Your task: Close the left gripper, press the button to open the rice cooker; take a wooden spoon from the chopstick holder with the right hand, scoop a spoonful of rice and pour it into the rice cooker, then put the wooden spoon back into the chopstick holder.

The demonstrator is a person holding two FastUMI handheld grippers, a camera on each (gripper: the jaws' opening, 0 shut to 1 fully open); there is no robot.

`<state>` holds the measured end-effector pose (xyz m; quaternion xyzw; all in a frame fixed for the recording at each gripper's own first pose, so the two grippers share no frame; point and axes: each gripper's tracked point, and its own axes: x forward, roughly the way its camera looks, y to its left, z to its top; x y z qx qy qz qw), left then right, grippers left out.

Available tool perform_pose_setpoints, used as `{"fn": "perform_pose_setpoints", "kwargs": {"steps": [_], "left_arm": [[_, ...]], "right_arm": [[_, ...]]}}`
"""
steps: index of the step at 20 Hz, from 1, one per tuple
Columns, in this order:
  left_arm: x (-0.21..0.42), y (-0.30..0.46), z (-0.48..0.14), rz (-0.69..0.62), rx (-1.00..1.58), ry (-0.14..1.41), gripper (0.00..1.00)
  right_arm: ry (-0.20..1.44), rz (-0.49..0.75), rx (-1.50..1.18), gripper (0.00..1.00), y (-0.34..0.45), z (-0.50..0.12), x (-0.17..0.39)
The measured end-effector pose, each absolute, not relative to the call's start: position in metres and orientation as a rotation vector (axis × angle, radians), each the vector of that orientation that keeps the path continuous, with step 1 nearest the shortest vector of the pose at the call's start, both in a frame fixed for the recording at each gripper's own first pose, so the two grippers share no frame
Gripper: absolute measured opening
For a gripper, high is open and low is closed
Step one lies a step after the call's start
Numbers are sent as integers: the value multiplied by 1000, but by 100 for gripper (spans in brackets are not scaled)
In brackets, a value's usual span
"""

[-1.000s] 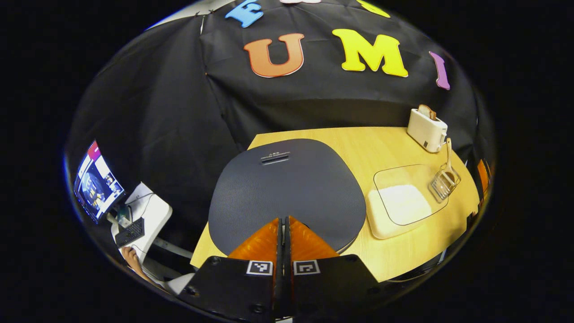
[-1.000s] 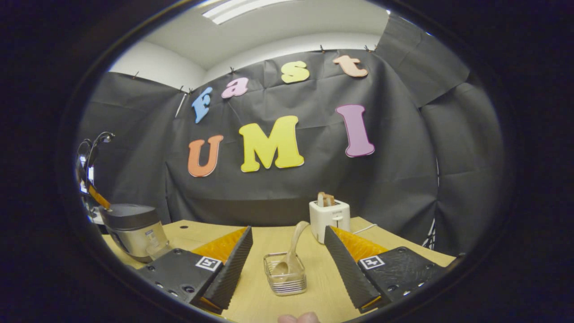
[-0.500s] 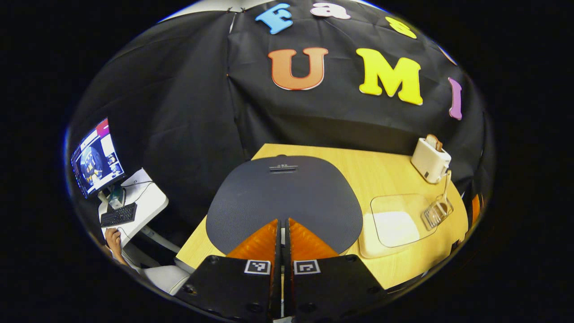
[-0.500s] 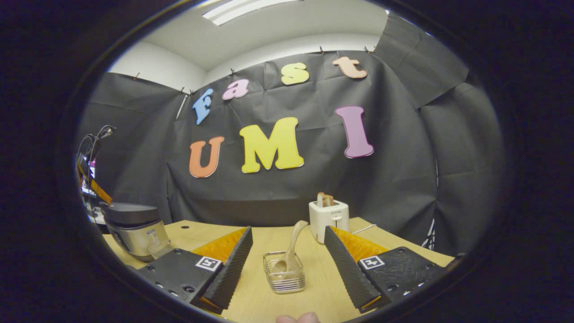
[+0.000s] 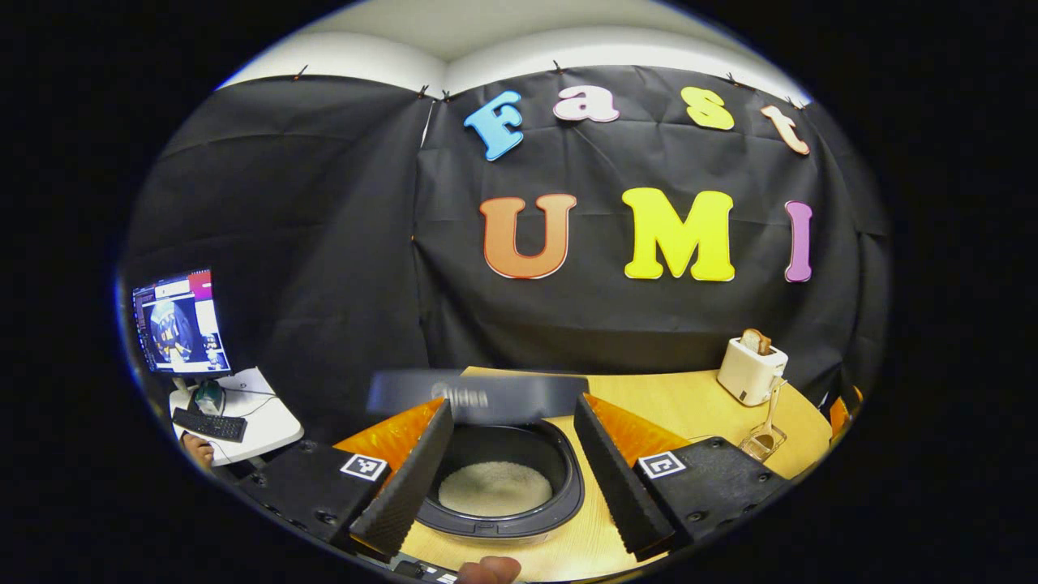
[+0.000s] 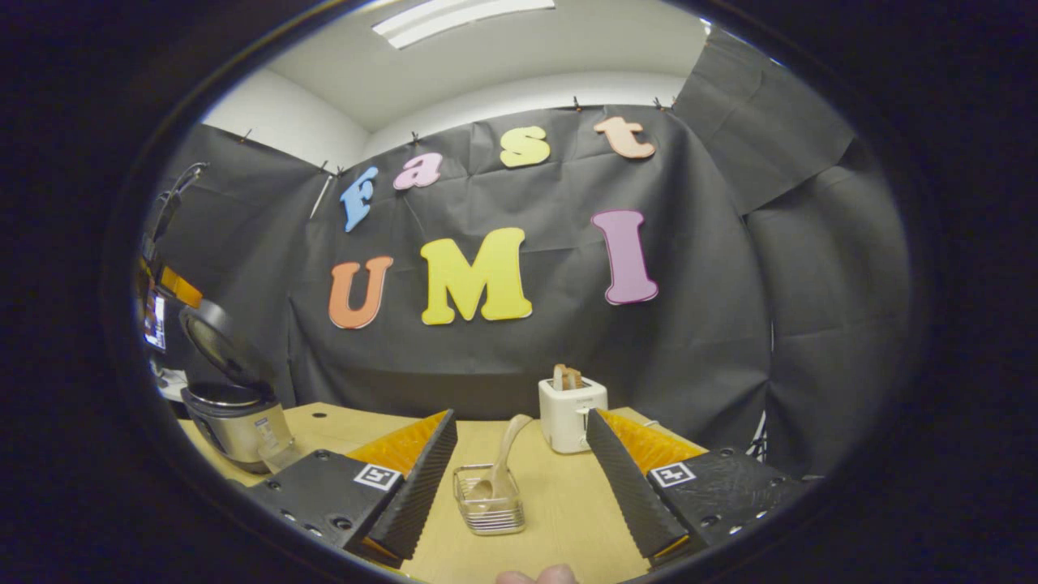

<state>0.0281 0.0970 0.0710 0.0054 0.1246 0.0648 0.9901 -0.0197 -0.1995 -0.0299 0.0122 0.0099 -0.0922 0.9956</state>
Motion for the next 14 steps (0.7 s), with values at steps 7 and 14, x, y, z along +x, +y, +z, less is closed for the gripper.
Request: {"fn": "perform_pose_setpoints", "kwargs": {"steps": [7, 14], "left_arm": [[2, 67, 48, 156, 39, 127, 96], [-11, 40, 10, 122, -26, 99, 96]], "right_arm": [[52, -153, 40, 95, -195, -37, -16], [112, -101, 31, 95, -194, -43, -7]]}}
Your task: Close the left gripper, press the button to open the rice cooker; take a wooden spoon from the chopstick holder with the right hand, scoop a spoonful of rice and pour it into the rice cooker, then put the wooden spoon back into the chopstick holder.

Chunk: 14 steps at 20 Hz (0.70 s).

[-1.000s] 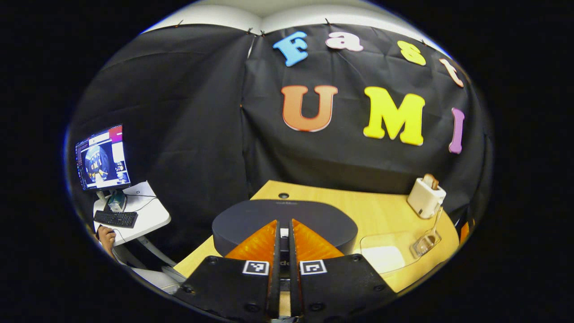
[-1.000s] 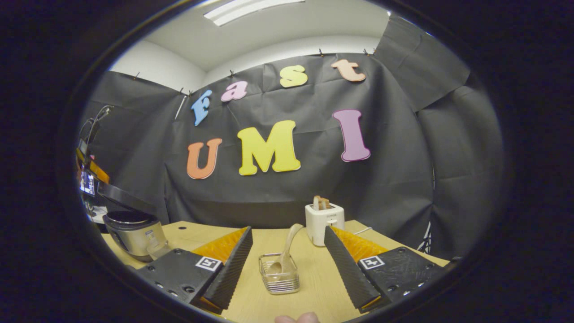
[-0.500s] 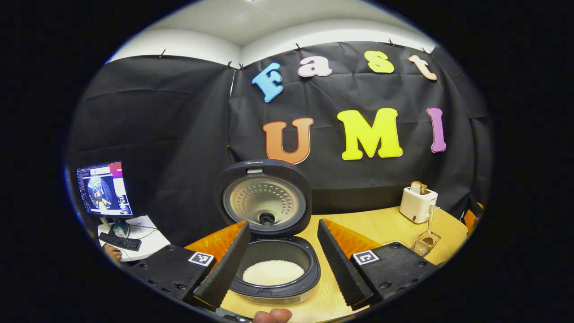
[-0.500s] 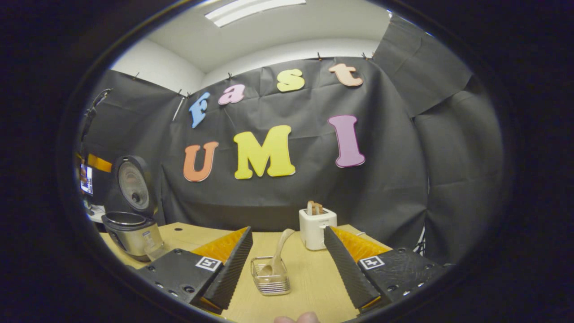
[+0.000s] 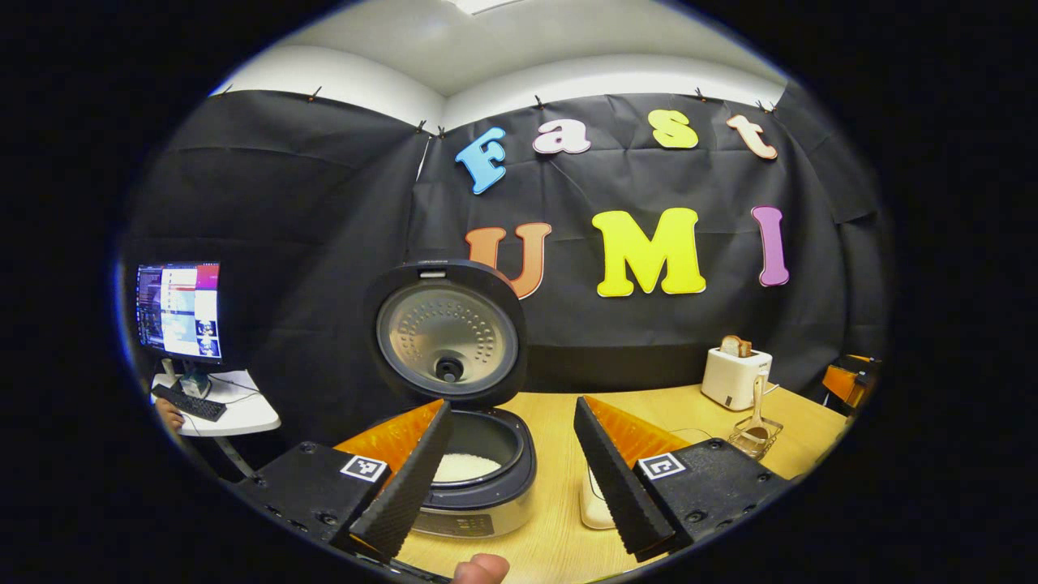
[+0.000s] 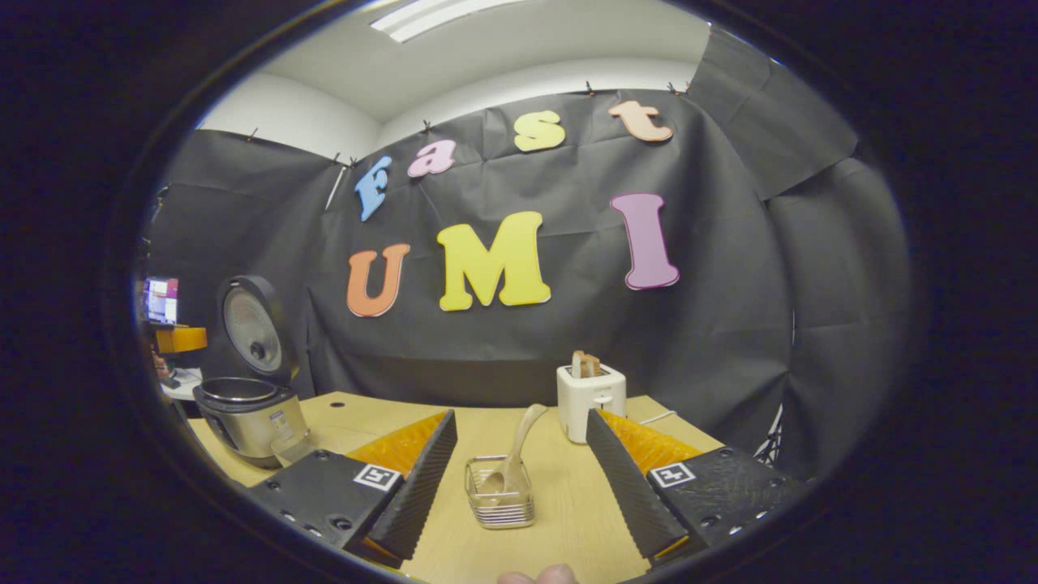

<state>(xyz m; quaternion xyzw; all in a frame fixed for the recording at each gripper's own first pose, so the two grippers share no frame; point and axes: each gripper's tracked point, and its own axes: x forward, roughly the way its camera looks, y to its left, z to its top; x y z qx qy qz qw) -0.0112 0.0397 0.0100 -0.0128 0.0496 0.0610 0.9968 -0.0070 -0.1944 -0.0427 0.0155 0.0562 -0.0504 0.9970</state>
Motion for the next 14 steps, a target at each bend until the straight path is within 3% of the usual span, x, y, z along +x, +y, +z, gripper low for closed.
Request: {"fn": "perform_pose_setpoints", "kwargs": {"steps": [4, 5, 7, 11, 12, 13, 14], "left_arm": [[-10, 21, -11, 61, -69, 142, 96], [-9, 18, -17, 51, -69, 161, 96], [-9, 17, -22, 43, -53, 176, 96], [-6, 11, -27, 30, -24, 177, 96], [-6, 9, -28, 26, -15, 180, 96], [-5, 10, -28, 28, -3, 179, 96], [-6, 13, -29, 35, 10, 177, 96]], "right_arm": [[197, -59, 31, 95, -192, -64, 17], [219, -49, 41, 91, -192, -70, 25], [276, -33, 72, 96, -194, -85, 44], [378, -19, 158, 95, -204, -111, 83], [405, -17, 176, 91, -208, -120, 94], [427, -11, 197, 96, -209, -125, 103], [449, -11, 218, 91, -210, -130, 113]]}}
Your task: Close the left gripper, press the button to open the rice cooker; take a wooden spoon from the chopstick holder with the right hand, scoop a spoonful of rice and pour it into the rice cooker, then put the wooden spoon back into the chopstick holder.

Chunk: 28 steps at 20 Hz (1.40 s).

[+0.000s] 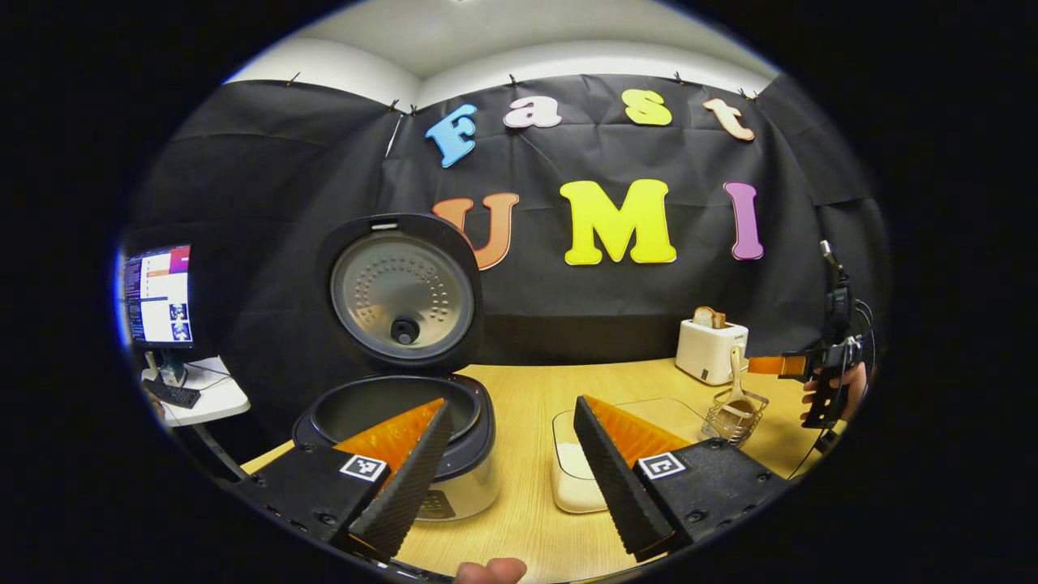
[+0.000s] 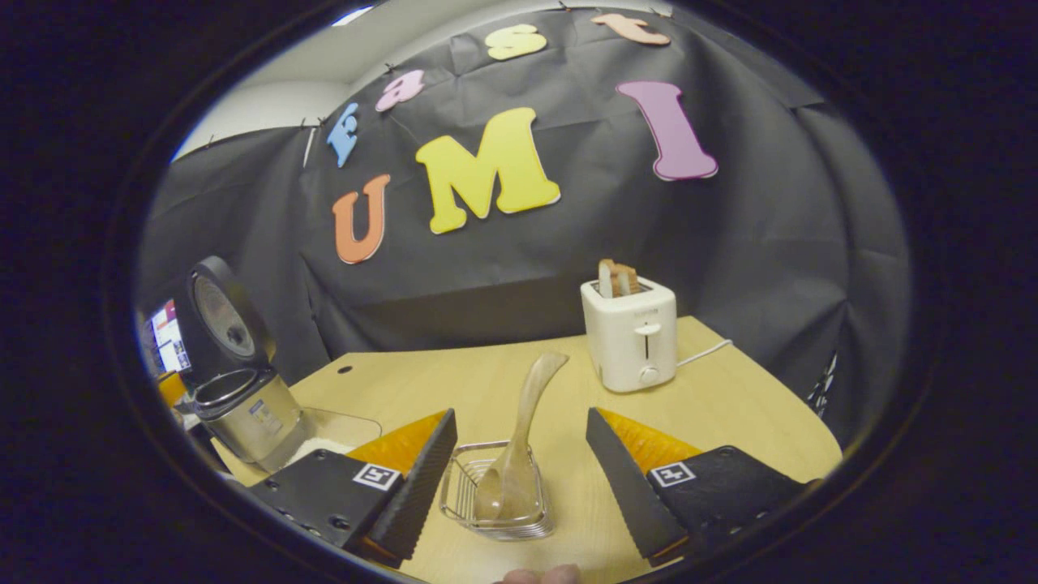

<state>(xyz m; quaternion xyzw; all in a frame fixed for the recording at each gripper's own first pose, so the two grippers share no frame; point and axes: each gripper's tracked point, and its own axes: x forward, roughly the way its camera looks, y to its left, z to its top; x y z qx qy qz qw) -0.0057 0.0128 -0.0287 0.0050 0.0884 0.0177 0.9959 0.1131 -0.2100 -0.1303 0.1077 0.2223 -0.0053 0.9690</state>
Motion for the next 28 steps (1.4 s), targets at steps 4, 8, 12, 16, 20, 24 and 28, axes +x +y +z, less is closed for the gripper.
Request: {"fn": "perform_pose_setpoints", "kwargs": {"steps": [4, 8, 12, 16, 20, 24, 28], "left_arm": [[-5, 25, -34, 73, 34, 183, 96], [-3, 34, -44, 109, 33, 217, 96], [-1, 35, -47, 121, 43, 225, 97], [1, 36, -50, 126, 48, 234, 96], [4, 34, -51, 118, 40, 235, 96], [4, 32, -49, 109, 30, 223, 96], [2, 36, -47, 128, 15, 210, 96]], "right_arm": [[519, 11, 264, 96, -209, -152, 139], [575, 38, 287, 96, -205, -172, 161], [606, 65, 334, 70, -198, -183, 174], [596, 57, 346, 29, -201, -181, 174], [592, 54, 362, 18, -201, -180, 174], [560, 61, 325, 1, -198, -164, 166], [487, 49, 245, 0, -196, -138, 161]]}}
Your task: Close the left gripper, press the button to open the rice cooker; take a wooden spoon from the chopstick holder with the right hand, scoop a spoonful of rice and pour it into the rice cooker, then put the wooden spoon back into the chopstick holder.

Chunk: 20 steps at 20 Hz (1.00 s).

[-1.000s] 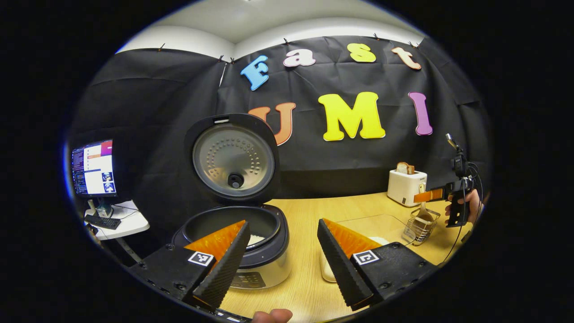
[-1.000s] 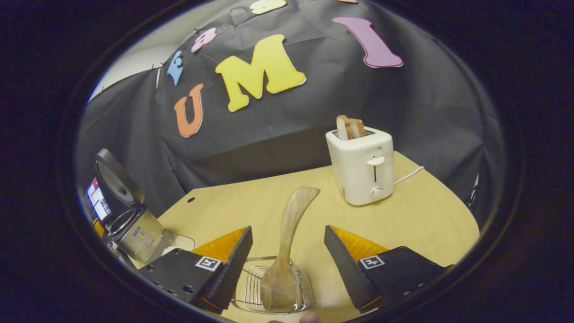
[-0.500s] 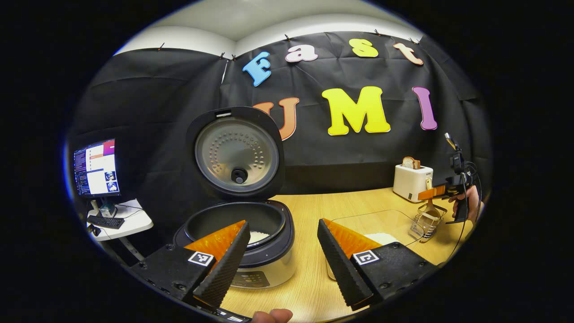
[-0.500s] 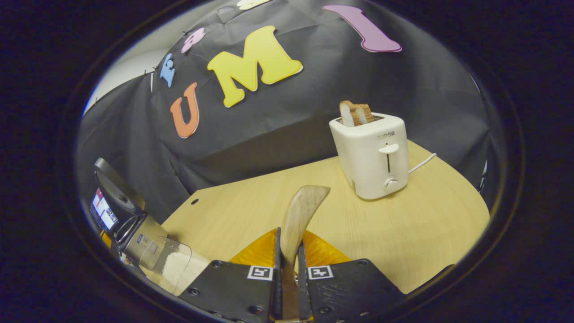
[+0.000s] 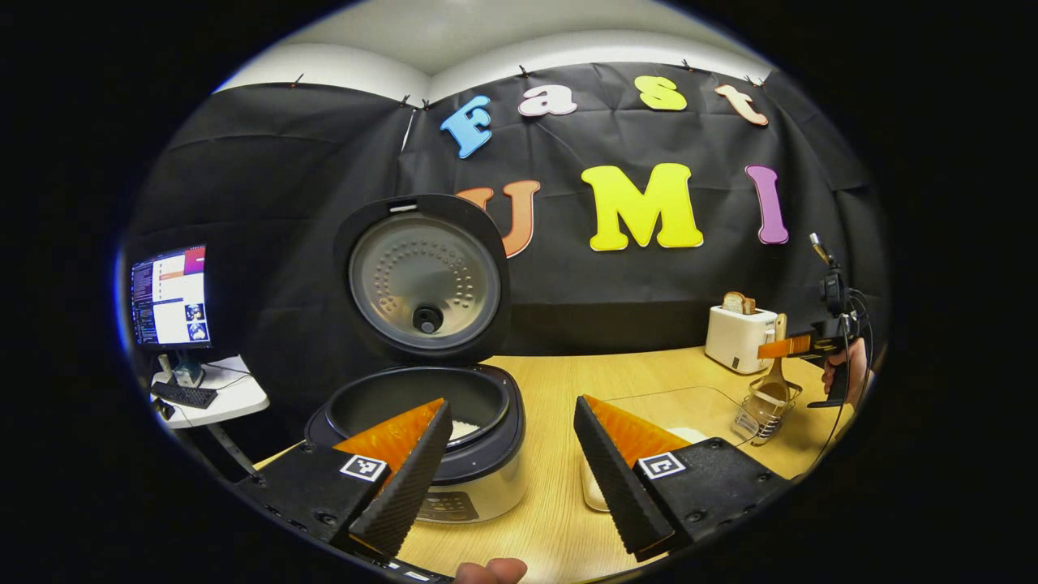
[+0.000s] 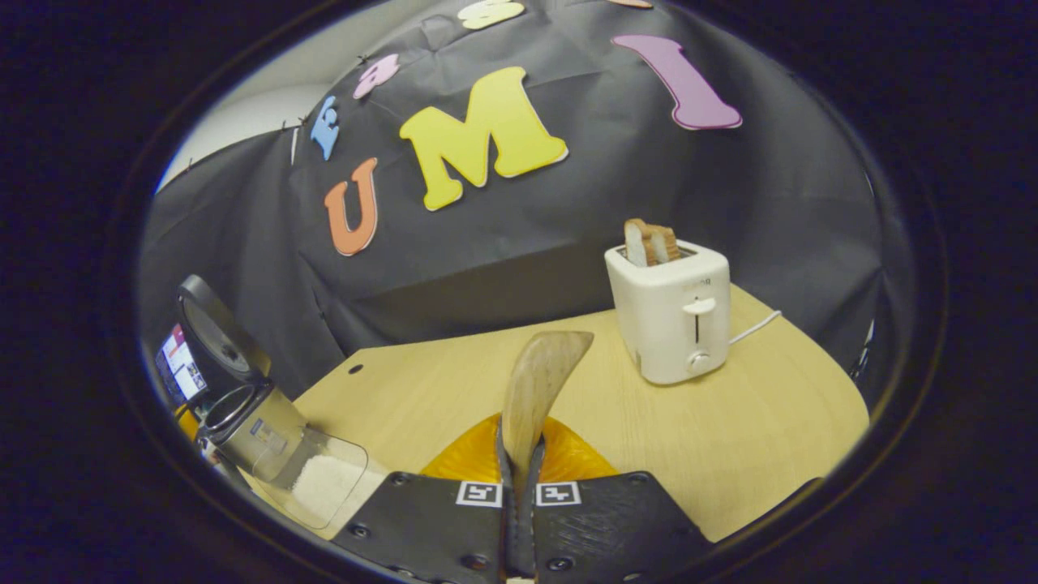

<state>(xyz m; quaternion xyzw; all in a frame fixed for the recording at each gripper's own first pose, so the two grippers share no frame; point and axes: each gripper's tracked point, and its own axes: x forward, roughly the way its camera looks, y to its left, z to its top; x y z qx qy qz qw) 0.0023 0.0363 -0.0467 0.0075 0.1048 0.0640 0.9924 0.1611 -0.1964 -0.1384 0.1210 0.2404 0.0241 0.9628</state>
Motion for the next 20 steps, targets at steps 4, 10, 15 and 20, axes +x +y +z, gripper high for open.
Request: {"fn": "perform_pose_setpoints", "kwargs": {"steps": [4, 10, 15, 20], "left_arm": [[4, 39, -47, 124, -9, 191, 96], [14, 45, -49, 114, -27, 149, 96], [18, 60, -43, 87, -58, 128, 96], [15, 76, -39, 86, -40, 120, 100]], "right_arm": [[406, 13, 184, 0, -195, -109, 155], [287, -14, 65, 1, -155, -47, 150], [276, 70, 56, 2, -71, -32, 150], [368, 115, -5, 1, 0, -78, 146]]}}
